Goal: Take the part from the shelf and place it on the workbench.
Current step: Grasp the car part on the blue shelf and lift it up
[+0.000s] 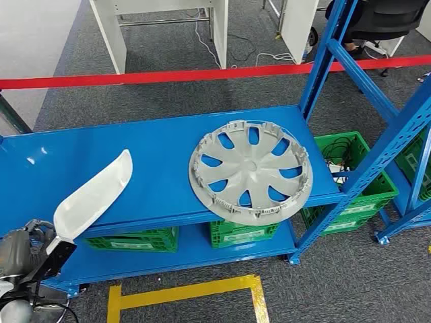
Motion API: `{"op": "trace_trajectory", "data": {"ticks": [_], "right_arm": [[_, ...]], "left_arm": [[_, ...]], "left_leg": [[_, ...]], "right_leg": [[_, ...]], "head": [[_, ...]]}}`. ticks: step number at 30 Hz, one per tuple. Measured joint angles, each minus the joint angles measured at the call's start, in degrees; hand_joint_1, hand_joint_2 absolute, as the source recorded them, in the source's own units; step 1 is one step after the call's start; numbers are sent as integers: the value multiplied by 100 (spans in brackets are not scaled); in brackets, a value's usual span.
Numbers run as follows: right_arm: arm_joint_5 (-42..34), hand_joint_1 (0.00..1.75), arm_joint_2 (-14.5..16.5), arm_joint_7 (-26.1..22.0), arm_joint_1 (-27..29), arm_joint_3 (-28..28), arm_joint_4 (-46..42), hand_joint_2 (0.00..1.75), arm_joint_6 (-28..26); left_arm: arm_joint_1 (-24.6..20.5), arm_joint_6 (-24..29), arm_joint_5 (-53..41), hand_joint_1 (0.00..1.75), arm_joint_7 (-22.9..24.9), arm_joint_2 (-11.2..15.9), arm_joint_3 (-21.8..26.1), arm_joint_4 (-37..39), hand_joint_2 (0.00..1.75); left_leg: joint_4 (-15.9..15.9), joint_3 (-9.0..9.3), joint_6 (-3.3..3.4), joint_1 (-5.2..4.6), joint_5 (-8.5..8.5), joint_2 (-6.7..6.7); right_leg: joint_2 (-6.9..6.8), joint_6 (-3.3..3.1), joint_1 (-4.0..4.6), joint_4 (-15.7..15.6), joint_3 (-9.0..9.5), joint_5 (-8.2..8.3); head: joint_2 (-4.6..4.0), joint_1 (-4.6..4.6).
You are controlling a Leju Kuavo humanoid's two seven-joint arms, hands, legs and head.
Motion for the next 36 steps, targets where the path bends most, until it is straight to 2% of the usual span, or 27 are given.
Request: {"op": "trace_trajectory", "data": {"ticks": [7, 19, 28, 36], "right_arm": [[0, 0, -12, -10, 0, 0, -7, 0, 55], [-55, 0, -30, -12, 23, -3, -46, 0, 106], [-32, 0, -30, -17, 27, -3, -48, 0, 115], [-17, 0, -30, -17, 28, -2, -48, 0, 120]], "left_arm": [[-57, -102, -226, 0, 75, -2, -173, -245, 175], [62, -655, -709, 0, 387, 50, -883, -1165, 175], [73, -669, -723, 0, 391, 63, -1285, -1527, 175], [72, -662, -657, 0, 392, 48, -1423, -1586, 175]], "left_leg": [[1, -1, 0, 0, 0, 0], [0, -1, 0, 0, 0, 0], [0, -1, 0, -1, 0, 0], [0, -1, 0, 0, 0, 0]], "right_leg": [[0, 0, -1, 0, 0, 0], [-1, 0, 0, 0, 0, 0], [0, 0, -1, 0, 0, 0], [0, 0, 0, 0, -1, 0]], "head": [[0, 0], [0, -1], [0, -1], [0, -1]]}}
